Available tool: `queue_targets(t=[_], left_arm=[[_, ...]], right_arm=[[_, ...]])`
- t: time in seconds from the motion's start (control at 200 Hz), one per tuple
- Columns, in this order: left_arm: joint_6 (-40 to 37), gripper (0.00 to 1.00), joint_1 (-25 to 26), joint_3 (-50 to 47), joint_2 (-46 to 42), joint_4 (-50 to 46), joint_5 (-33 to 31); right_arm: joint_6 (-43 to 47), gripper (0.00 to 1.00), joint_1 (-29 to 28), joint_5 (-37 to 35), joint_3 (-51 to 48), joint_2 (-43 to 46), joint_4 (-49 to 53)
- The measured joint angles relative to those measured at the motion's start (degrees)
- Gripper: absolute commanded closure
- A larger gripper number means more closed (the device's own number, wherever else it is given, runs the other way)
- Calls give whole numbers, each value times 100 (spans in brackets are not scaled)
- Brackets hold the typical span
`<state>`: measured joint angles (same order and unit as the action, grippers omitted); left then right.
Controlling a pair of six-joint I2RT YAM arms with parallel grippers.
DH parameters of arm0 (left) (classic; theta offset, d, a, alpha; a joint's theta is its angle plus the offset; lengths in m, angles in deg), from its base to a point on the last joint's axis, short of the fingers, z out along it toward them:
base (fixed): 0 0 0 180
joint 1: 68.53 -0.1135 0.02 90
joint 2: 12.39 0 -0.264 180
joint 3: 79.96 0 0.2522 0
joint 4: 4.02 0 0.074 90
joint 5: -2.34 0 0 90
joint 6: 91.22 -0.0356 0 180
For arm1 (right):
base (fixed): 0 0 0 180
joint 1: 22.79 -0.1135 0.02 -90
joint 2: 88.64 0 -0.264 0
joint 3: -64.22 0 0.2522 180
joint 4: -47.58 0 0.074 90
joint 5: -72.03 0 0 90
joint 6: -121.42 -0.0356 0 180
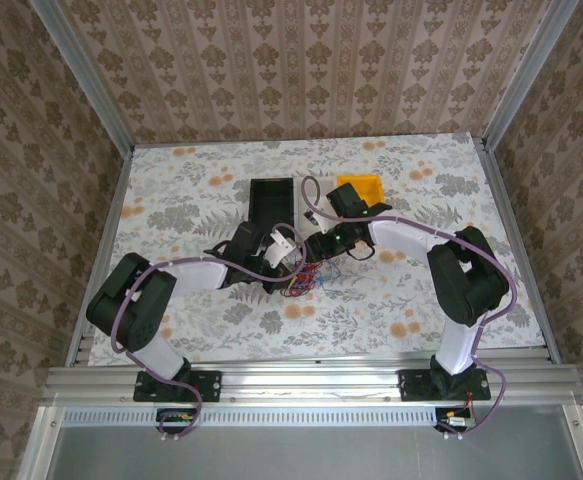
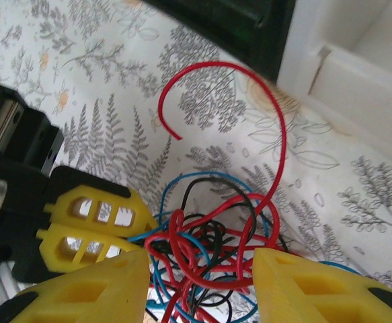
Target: Untangle the cables
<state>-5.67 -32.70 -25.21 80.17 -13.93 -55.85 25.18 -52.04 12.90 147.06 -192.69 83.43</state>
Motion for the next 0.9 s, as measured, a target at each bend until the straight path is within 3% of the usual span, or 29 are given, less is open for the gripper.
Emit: queue_targets(t=[0.62,0.815,0.9], left_arm=[[-876,100,-144,678,203,-1331,730],[-938,100,-188,754,223,-1467,767],[-935,100,-212,776,243,-1480,765]], right_arm=[[485,55,-254,-304,17,-195,262],[525,64,-254,-396,20,-195,260],[546,73,-267,-413,20,-195,262]])
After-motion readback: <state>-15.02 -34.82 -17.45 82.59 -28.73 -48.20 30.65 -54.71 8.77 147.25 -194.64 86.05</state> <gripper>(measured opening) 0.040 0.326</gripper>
